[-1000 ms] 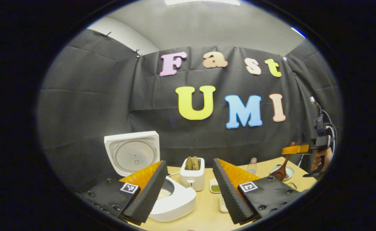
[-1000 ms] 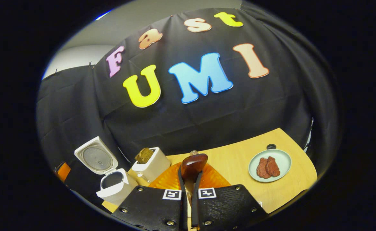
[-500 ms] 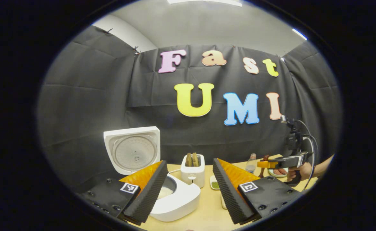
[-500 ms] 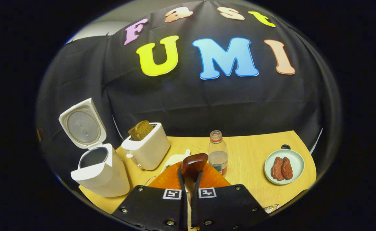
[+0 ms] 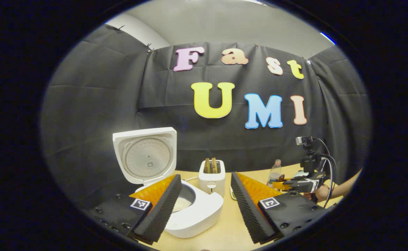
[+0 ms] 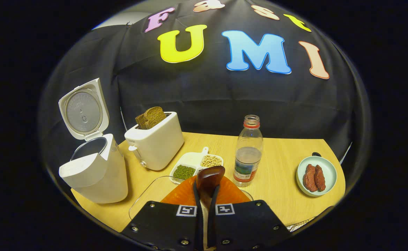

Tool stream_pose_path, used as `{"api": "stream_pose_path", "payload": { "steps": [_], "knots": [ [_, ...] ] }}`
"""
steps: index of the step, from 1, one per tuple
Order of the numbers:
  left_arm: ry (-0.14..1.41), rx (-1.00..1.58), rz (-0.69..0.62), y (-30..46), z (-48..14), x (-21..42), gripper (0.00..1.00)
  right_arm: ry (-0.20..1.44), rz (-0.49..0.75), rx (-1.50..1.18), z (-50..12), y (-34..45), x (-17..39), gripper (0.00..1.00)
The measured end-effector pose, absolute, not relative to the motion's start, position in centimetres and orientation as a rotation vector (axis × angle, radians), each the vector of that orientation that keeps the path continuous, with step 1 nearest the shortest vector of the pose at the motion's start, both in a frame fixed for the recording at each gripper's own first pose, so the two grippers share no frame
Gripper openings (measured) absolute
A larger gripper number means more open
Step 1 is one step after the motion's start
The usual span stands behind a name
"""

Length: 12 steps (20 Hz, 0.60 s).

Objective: Close the left gripper, press the button to open the rice cooker; take a wooden spoon from the chopstick holder with the right hand, scoop a spoonful of rice and pour it into the rice cooker, then put the wooden spoon back into the chopstick holder.

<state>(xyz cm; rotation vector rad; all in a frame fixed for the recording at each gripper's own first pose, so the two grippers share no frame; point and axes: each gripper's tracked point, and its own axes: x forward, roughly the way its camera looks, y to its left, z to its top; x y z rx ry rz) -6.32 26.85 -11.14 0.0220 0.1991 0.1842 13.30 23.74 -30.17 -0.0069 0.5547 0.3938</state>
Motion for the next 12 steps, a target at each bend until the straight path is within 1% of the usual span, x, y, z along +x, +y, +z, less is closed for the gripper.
{"api": "stream_pose_path", "payload": {
  "steps": [1, 2, 3, 4, 6, 7, 8, 11, 12],
  "knots": [
    [0.203, 0.02, 0.186, 26.7, -10.8, -6.2, 0.98, 0.571, 0.416, 0.036, -30.4, 24.7, 12.6, 0.05],
    [0.209, 0.019, 0.187, 26.7, -11.1, -6.4, 0.96, 0.585, 0.429, 0.082, -30.4, 25.4, 12.1, 0.05],
    [0.215, 0.017, 0.189, 26.8, -11.4, -6.4, 0.96, 0.596, 0.435, 0.133, -30.4, 26.1, 11.8, 0.05],
    [0.222, 0.015, 0.191, 26.9, -11.5, -6.6, 0.98, 0.612, 0.438, 0.191, -30.6, 26.6, 11.5, 0.05],
    [0.232, 0.006, 0.196, 27.0, -12.0, -6.7, 0.98, 0.644, 0.427, 0.313, -30.8, 27.1, 11.4, 0.05],
    [0.234, 0.0, 0.196, 27.1, -12.2, -6.9, 0.98, 0.66, 0.418, 0.376, -30.9, 27.0, 11.5, 0.05],
    [0.235, -0.006, 0.199, 27.1, -12.2, -7.1, 0.96, 0.674, 0.406, 0.447, -30.9, 26.8, 11.6, 0.05],
    [0.234, -0.017, 0.205, 27.2, -12.2, -7.2, 0.96, 0.708, 0.344, 0.657, -31.3, 24.8, 12.4, 0.05],
    [0.233, -0.019, 0.207, 27.4, -12.0, -7.4, 0.98, 0.698, 0.318, 0.721, -30.9, 23.7, 12.8, 0.05]
  ]
}}
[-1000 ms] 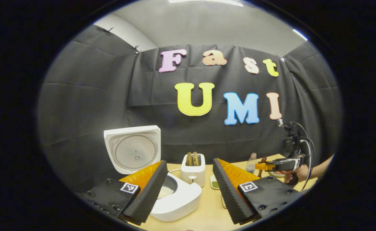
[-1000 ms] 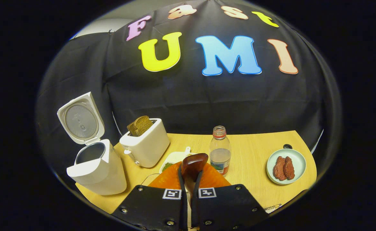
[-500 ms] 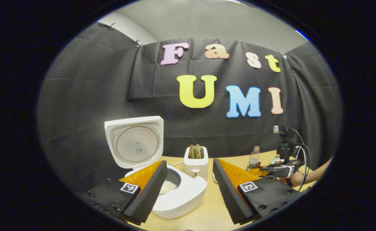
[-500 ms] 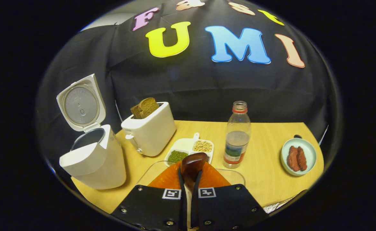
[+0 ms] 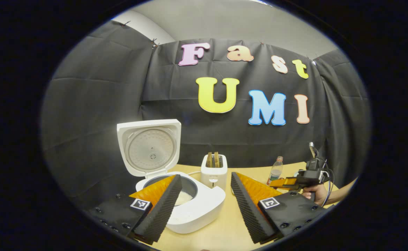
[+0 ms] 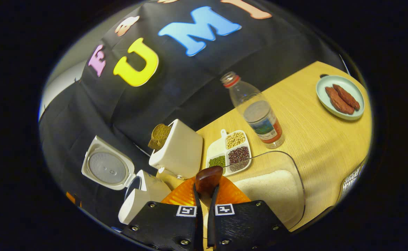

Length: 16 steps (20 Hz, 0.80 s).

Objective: Close the left gripper, press the button to open the rice cooker; take a wooden spoon from the chopstick holder with the right hand, scoop a spoonful of rice and pour it into the rice cooker, then put the wooden spoon back into the chopstick holder.

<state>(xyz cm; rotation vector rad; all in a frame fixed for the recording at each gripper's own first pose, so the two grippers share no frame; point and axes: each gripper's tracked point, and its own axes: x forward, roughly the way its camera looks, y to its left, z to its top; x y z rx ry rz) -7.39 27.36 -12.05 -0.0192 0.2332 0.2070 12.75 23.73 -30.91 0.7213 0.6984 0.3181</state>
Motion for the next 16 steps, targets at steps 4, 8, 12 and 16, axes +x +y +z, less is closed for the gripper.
{"api": "stream_pose_path", "payload": {
  "steps": [4, 8, 12, 16],
  "knots": [
    [0.217, -0.029, 0.211, 27.8, -11.4, -7.5, 0.98, 0.624, 0.246, 0.898, -28.2, 19.5, 14.1, 0.05],
    [0.213, -0.046, 0.205, 27.3, -11.3, -7.2, 0.98, 0.544, 0.241, 1.065, -24.2, 17.2, 14.0, 0.05],
    [0.191, -0.035, 0.187, 27.1, -10.7, -6.6, 0.98, 0.5, 0.251, 1.161, -21.3, 17.1, 13.7, 0.05],
    [0.174, -0.05, 0.146, 27.0, -10.3, -6.4, 0.98, 0.487, 0.288, 1.205, -18.3, 18.7, 13.2, 0.05]
  ]
}}
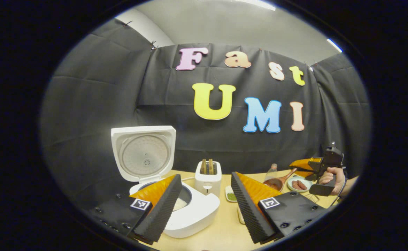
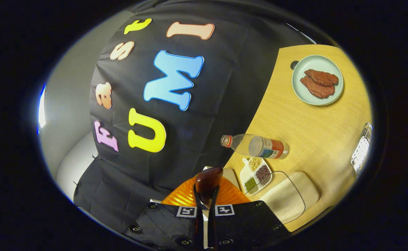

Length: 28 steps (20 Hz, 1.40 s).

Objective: Close the left gripper, press the button to open the rice cooker; take a wooden spoon from the chopstick holder with the right hand, scoop a spoonful of rice and pour it into the rice cooker, then put the wooden spoon back into the chopstick holder.

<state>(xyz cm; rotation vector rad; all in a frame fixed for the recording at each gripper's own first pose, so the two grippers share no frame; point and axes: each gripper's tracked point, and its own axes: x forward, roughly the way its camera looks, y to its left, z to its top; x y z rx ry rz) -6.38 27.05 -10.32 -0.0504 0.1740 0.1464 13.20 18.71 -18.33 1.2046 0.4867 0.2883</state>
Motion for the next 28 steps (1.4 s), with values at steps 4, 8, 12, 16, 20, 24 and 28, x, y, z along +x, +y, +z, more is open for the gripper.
{"api": "stream_pose_path", "payload": {
  "steps": [4, 8, 12, 16, 20, 24, 28],
  "knots": [
    [0.168, -0.072, 0.162, 29.2, -10.6, -7.0, 0.98, 0.498, 0.319, 1.295, -16.3, 21.4, 13.1, 0.05],
    [0.17, -0.091, 0.196, 32.0, -10.9, -8.1, 0.98, 0.52, 0.379, 1.337, -14.2, 25.2, 13.5, 0.05],
    [0.166, -0.096, 0.189, 33.5, -11.7, -9.2, 0.98, 0.531, 0.451, 1.319, -11.9, 29.7, 13.9, 0.05],
    [0.163, -0.097, 0.155, 34.3, -12.6, -9.7, 0.99, 0.553, 0.511, 1.292, -10.6, 34.1, 14.3, 0.05],
    [0.161, -0.071, 0.133, 34.7, -13.0, -10.2, 0.98, 0.583, 0.557, 1.242, -10.4, 38.2, 14.9, 0.05],
    [0.185, -0.067, 0.12, 34.8, -14.5, -10.9, 0.96, 0.61, 0.595, 1.143, -10.8, 42.2, 15.7, 0.05],
    [0.214, -0.07, 0.132, 35.1, -15.8, -12.0, 0.96, 0.635, 0.648, 1.028, -11.6, 46.5, 16.0, 0.05]
  ]
}}
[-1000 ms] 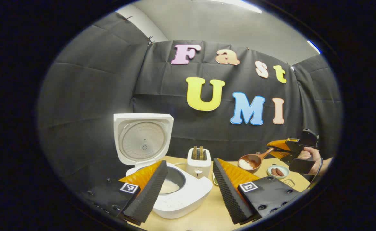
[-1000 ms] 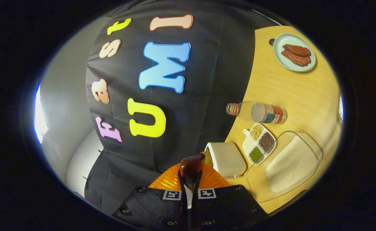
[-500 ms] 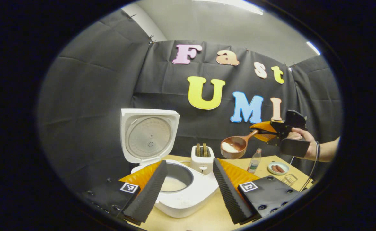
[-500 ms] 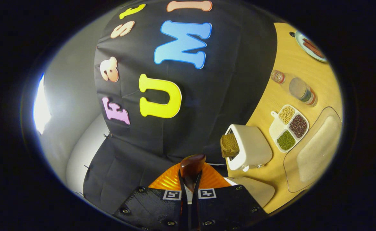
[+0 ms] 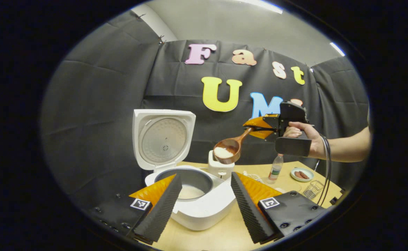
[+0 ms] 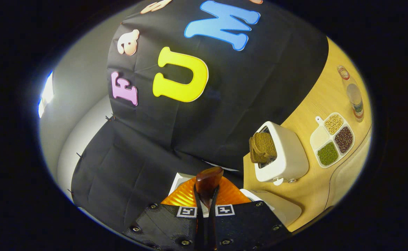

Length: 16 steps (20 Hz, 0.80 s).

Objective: Close the left gripper, press the button to open the rice cooker; take a wooden spoon from the chopstick holder with the right hand, scoop a spoonful of rice and pour it into the rice cooker, then put the wooden spoon back into the chopstick holder.

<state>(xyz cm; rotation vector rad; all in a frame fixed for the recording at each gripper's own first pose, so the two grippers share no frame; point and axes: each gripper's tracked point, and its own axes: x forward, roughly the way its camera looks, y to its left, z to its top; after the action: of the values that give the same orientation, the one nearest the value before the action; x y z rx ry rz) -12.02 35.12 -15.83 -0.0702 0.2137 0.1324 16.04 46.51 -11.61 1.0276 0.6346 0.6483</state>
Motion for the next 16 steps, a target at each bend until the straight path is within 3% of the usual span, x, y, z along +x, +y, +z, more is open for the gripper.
{"api": "stream_pose_path", "payload": {
  "steps": [8, 16],
  "knots": [
    [0.222, -0.099, 0.189, 35.4, -16.2, -13.5, 0.98, 0.644, 0.745, 0.723, -15.0, 55.0, 16.0, 0.05],
    [0.24, -0.099, 0.235, 35.3, -16.8, -15.2, 0.96, 0.505, 0.882, 0.221, -16.3, 61.9, 14.5, 0.05]
  ]
}}
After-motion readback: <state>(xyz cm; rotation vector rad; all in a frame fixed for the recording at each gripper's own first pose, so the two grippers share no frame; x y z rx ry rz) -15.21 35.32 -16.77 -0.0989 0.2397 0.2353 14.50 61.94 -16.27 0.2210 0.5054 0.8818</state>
